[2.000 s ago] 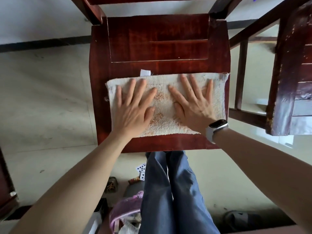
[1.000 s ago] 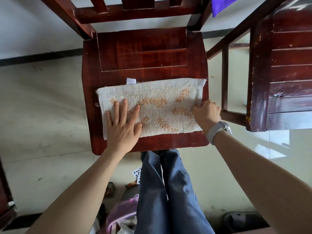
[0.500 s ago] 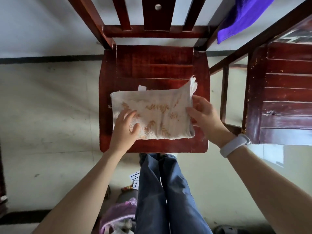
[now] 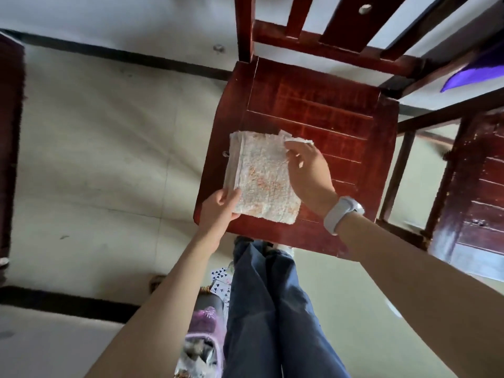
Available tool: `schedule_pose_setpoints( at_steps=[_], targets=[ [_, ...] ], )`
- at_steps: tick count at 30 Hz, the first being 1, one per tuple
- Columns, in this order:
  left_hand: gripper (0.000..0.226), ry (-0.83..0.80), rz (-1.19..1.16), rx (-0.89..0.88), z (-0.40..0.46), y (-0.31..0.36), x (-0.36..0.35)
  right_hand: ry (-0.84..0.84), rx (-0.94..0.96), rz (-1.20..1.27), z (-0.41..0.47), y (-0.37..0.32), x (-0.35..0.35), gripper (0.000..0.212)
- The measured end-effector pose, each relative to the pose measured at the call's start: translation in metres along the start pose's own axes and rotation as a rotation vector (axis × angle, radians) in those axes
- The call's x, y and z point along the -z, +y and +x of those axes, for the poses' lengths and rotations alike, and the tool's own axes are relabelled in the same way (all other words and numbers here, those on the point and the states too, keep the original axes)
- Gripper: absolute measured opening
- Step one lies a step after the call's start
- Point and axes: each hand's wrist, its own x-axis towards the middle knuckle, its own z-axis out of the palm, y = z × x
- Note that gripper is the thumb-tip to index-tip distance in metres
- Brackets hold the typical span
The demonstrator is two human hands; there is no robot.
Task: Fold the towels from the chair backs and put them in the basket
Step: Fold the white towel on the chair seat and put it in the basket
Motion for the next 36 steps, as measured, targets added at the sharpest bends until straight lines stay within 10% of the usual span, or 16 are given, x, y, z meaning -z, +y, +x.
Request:
schedule_pose_setpoints(
  at_steps=[4,16,22,27,36],
  targets=[
    [0.033,0.199,0.522,-0.31,0.001,-0.005,-0.007,-0.097,0.121,-0.428,0.028,0.011,0.001,0.04],
    [0.024,0.412,0.422,-0.328,0.015,-0.009,0.004,0.013,0.269,-0.448,0.05,-0.002,-0.029,0.025],
    [0.031,0.46,0.749,-0.471,0.015,-0.002,0.005,0.059,0.312,-0.61,0.038,-0.004,-0.027,0.034],
    [0.05,0.215,1.194,-0.856,0.017,-0.005,0.004,0.047,0.641,-0.91,-0.007,0.021,-0.039,0.043],
    [0.062,0.08,1.383,-0.733,0.034,-0.024,0.006,-0.171,0.578,-1.072,-0.006,0.066,-0.049,0.057]
  ],
)
